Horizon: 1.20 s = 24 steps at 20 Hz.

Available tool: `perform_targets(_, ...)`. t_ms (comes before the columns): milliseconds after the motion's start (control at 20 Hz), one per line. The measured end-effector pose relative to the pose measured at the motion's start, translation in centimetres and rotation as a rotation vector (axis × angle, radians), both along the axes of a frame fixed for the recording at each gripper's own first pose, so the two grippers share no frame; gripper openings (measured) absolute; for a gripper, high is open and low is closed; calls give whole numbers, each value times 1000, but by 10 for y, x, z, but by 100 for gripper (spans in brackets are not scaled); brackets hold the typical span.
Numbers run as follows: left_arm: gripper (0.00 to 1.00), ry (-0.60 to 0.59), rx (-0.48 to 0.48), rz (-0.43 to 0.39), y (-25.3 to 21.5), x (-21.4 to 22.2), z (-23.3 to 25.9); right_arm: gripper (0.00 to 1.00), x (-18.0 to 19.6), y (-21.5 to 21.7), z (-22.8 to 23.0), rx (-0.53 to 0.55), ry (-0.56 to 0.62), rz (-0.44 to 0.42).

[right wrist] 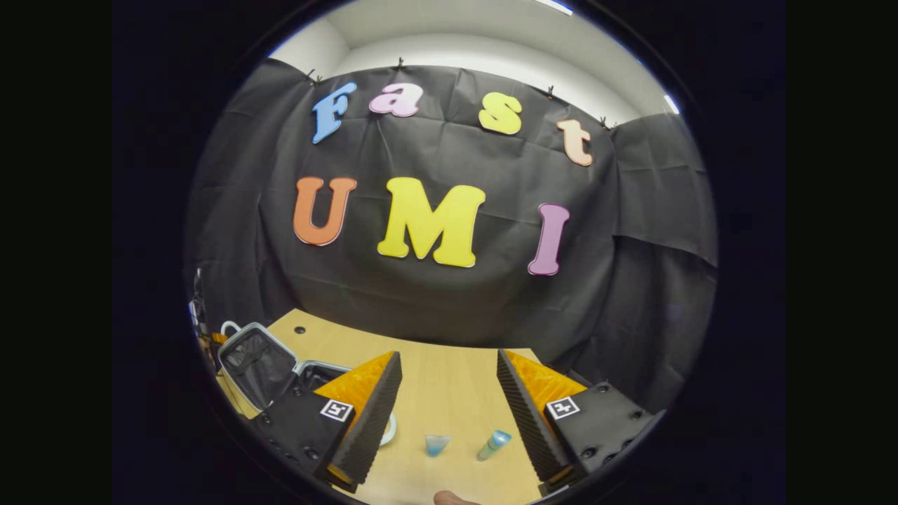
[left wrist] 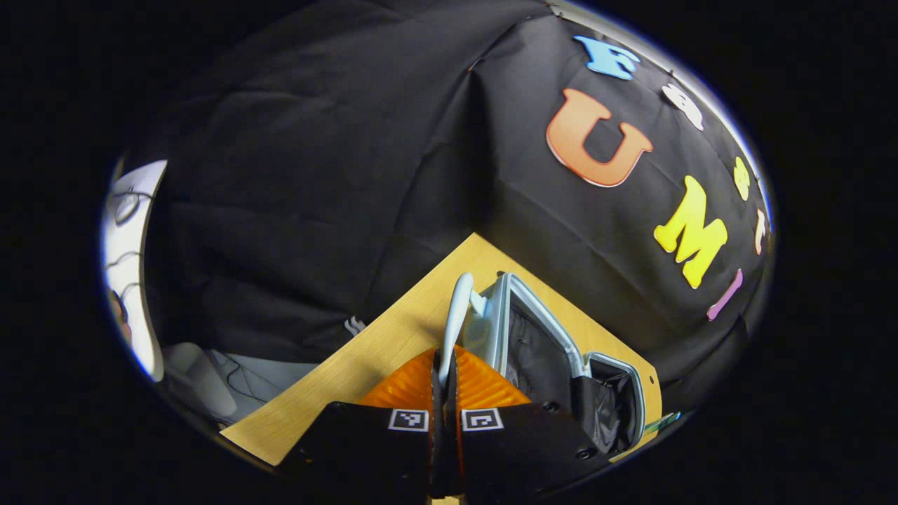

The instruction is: First open the suitcase, pack the skin care products into it, and then close the suitcase.

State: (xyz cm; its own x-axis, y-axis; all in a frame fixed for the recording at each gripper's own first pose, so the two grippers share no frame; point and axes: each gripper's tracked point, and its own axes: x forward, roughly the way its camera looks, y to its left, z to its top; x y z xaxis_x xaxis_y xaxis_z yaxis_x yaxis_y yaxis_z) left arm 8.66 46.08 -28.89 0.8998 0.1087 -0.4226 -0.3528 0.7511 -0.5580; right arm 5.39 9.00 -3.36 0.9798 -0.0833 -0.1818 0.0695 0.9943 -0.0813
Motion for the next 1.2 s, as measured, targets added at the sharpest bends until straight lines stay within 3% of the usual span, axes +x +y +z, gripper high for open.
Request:
perform_targets(150,3,-13,-104,19,8,3,-19,81,-8,10,-5,-28,18,14)
perform_targets(350,6,11,-160,36,14,1,-30,81,-14,16,-3,-37,17,19)
perform_targets(400,13,14,-178,51,16,0,-33,81,-17,17,-3,-36,17,21)
perform_targets(550,19,-23,-251,102,22,-1,-27,81,-18,10,-3,-28,16,19)
perform_targets(650,35,-75,-253,121,26,-3,-10,81,-20,3,-4,-20,17,16)
perform_targets(700,35,-91,-250,118,25,-6,-2,81,-21,-1,-5,-12,16,18)
perform_targets(800,71,-101,-218,116,23,-15,23,81,-22,-12,-5,0,13,15)
perform_targets(1000,79,-157,52,74,-6,-24,96,81,-23,-38,-15,29,25,17)
perform_targets(1100,76,-179,147,3,-43,-19,129,81,-25,-52,-21,34,34,26)
perform_targets(1200,98,-195,192,-65,-91,-18,150,81,-26,-69,-29,43,48,32)
